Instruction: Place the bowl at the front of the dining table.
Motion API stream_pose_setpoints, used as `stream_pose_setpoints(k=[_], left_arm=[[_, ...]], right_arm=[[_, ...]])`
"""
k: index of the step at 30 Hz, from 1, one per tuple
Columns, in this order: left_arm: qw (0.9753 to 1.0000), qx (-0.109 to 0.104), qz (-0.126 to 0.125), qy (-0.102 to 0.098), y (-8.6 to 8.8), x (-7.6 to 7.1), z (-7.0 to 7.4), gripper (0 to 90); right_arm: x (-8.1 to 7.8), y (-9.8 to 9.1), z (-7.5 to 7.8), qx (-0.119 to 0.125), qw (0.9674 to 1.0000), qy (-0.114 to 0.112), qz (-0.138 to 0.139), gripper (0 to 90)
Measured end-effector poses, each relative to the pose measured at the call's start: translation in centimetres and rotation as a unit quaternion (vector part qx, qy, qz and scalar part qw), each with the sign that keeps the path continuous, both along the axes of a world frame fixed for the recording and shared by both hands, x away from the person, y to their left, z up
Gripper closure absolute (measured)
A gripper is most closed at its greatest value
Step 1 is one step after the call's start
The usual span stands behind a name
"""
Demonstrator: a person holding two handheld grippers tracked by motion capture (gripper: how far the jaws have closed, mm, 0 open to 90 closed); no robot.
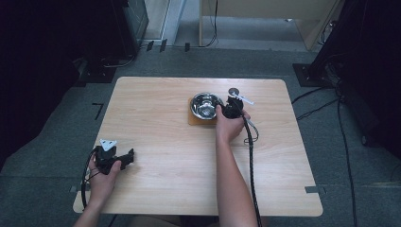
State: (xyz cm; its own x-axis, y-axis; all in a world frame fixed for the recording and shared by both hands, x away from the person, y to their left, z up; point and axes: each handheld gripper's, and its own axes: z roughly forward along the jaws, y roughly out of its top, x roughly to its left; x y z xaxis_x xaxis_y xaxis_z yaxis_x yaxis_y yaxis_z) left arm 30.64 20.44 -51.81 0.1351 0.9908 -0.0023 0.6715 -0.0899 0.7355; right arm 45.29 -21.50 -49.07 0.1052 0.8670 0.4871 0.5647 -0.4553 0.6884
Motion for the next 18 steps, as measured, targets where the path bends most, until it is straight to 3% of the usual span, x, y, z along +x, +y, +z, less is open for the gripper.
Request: stream_pose_setpoints(k=[5, 12, 18], left_arm=[[1.0, 0.0, 0.0, 0.0, 0.0, 0.0, 0.0, 14.7], [1.0, 0.0, 0.0, 0.0, 0.0, 0.0, 0.0, 14.7], [1.0, -0.001, 0.0, 0.0, 0.0, 0.0, 0.0, 14.7]], right_arm=[[-0.5, -0.5, 0.7, 0.013, 0.9995, -0.02, 0.021, 39.0], [-2.0, -0.9, 1.7, -0.013, 0.9974, -0.039, 0.06, 27.3], [-3.7, -1.7, 1.4, -0.049, 0.9951, -0.04, 0.075, 26.8]])
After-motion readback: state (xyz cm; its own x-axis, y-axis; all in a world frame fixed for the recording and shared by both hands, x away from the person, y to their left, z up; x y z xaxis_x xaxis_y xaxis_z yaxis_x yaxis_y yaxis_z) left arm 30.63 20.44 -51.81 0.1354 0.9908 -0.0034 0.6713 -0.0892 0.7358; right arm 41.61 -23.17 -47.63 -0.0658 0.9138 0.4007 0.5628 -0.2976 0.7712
